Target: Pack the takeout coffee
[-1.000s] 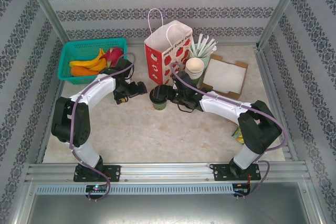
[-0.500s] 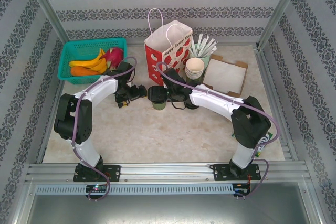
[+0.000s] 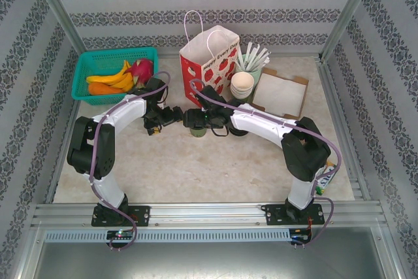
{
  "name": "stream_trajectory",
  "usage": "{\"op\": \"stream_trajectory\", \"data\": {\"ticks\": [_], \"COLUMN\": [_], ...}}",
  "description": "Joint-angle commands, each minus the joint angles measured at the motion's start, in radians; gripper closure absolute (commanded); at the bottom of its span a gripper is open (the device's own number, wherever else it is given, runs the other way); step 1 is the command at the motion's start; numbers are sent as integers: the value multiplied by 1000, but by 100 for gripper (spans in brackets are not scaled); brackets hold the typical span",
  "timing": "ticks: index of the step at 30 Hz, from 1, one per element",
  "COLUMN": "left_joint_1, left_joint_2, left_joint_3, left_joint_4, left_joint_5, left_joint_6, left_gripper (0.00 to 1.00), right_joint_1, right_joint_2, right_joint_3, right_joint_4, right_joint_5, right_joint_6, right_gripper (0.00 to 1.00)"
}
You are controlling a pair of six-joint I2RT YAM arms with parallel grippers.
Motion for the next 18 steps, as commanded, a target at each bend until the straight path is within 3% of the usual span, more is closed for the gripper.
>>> {"op": "stream_trajectory", "data": {"ticks": [1, 9, 18], "left_joint_1": [-12, -12, -12], "left_joint_2": [6, -16, -16], "left_joint_3": [-4, 11, 9], "left_joint_4": [14, 18, 33], "left_joint_5": [11, 1, 11], "left_joint_6": [-17, -12, -16], "left_gripper": [0, 0, 0], "right_joint_1": [0, -23, -117], "right_joint_2": [26, -56, -105], "right_joint_3": [-33, -78, -165], "right_joint_4": [-17, -3, 96], "right_joint_5": [6, 21, 94], "right_joint_6": [15, -16, -37], "right_gripper": [12, 25, 27]}}
